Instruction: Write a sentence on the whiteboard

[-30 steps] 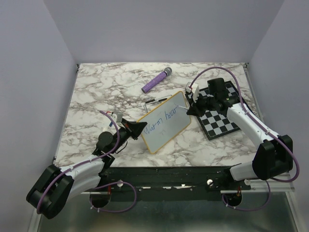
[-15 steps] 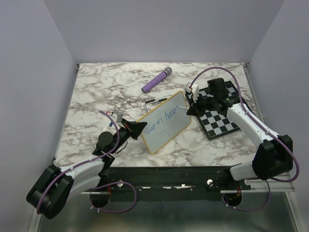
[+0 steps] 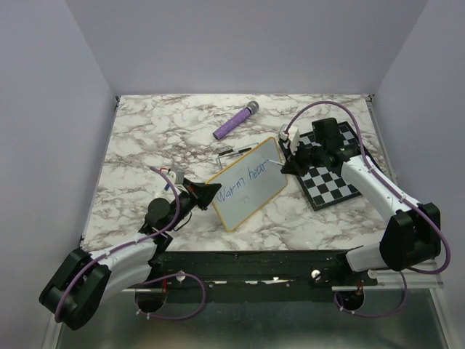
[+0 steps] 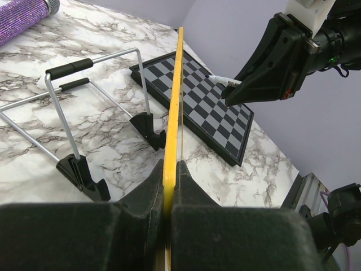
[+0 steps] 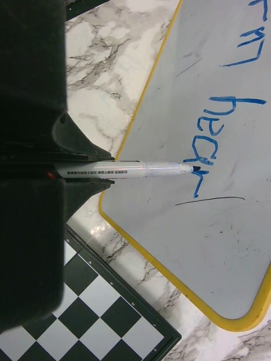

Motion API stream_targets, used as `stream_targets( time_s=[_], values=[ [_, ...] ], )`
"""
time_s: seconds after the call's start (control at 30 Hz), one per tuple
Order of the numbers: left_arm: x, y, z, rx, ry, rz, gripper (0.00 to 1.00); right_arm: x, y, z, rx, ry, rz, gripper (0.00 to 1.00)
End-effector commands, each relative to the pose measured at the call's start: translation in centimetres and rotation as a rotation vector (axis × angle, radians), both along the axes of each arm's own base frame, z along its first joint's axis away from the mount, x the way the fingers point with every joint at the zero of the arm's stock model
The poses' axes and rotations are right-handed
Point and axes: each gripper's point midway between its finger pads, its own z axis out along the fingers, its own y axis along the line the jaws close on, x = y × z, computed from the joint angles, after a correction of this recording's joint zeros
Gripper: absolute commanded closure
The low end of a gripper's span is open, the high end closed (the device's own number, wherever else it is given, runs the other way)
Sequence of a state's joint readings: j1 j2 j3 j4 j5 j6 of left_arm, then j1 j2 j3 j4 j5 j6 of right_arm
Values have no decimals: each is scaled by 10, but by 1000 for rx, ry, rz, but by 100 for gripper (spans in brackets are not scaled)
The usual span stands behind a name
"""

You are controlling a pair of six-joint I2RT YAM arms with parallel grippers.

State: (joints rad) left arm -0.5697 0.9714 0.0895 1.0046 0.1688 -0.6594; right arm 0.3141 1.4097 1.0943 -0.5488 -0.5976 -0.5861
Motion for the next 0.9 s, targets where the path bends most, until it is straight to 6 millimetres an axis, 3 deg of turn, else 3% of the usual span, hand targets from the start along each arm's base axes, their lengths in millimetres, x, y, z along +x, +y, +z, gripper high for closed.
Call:
stream_targets(
  time_s=[0.0, 0.87],
  values=[
    [-3, 1, -10, 35, 15, -6, 100, -6, 0, -4, -1, 15, 17, 99],
    [-5, 1, -15, 41, 24, -9, 100, -7, 0, -2, 4, 12, 18, 100]
  ],
)
